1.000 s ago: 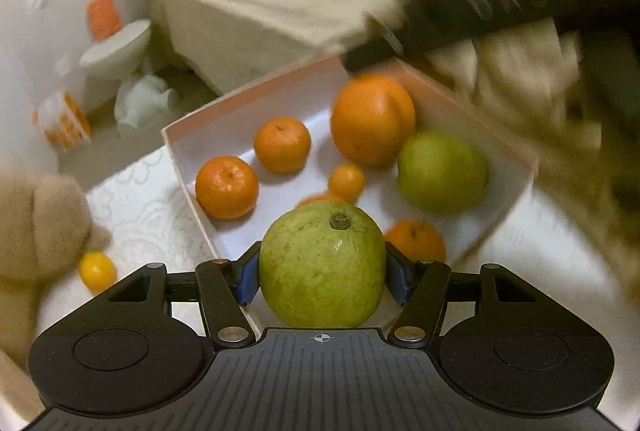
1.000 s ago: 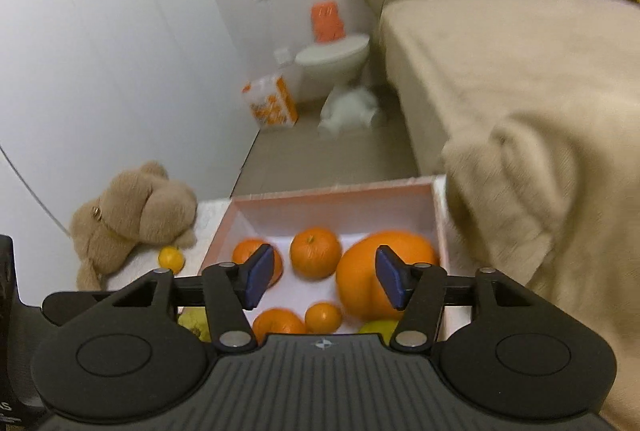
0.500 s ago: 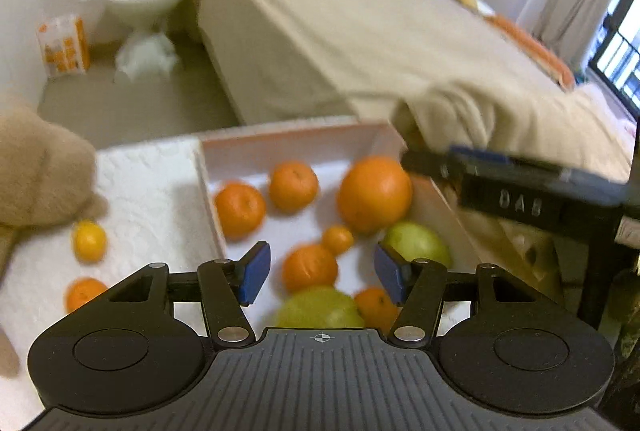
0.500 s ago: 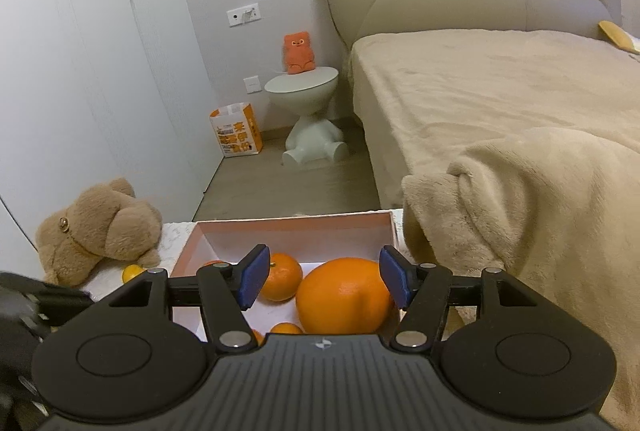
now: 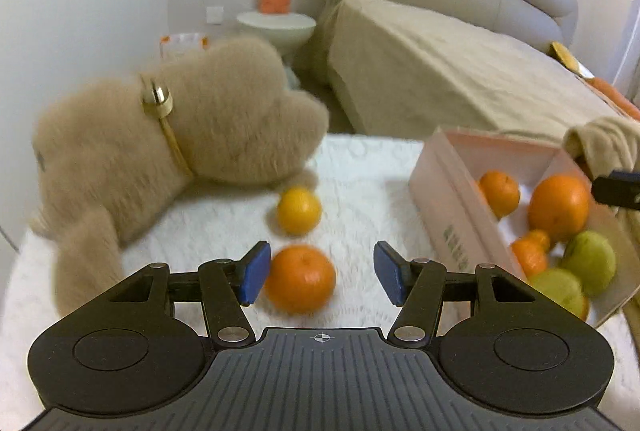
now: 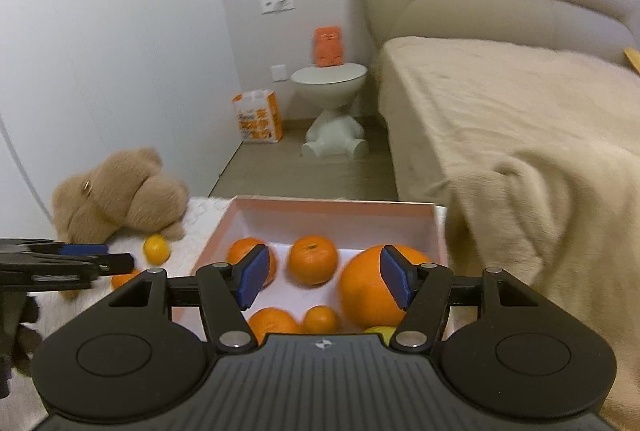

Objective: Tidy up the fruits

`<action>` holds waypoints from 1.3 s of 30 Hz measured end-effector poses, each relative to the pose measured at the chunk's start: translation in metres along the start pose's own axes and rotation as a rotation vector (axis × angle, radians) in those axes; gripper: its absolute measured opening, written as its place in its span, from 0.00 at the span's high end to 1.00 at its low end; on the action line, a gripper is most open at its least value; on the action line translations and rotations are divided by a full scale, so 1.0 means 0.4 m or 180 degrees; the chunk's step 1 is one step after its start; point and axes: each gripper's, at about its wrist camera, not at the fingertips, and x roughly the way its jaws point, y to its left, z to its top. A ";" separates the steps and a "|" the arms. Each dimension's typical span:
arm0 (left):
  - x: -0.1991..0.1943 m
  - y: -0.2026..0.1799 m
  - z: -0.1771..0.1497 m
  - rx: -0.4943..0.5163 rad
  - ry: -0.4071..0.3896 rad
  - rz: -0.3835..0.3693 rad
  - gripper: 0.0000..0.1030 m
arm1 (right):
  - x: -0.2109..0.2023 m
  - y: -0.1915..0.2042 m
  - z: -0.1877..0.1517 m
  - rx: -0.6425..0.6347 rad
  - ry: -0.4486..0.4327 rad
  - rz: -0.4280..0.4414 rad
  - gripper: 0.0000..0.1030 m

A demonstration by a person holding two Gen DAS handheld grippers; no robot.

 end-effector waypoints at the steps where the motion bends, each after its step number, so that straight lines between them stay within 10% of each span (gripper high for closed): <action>1: 0.003 -0.005 -0.010 0.0070 -0.0080 0.0066 0.34 | -0.001 0.021 0.001 -0.0075 0.0017 0.0021 0.39; 11: 0.016 0.071 -0.064 -0.0080 -0.0146 0.0026 0.53 | 0.024 0.190 0.053 -0.0349 0.0178 0.0236 0.35; 24: -0.169 0.195 -0.215 -0.0279 -0.0621 0.0021 0.53 | 0.257 0.386 0.081 -0.0095 0.0819 0.0390 0.36; 39: -0.154 0.208 -0.222 -0.0321 -0.0479 -0.0109 0.53 | 0.405 0.486 0.044 -0.0246 0.0933 0.0007 0.69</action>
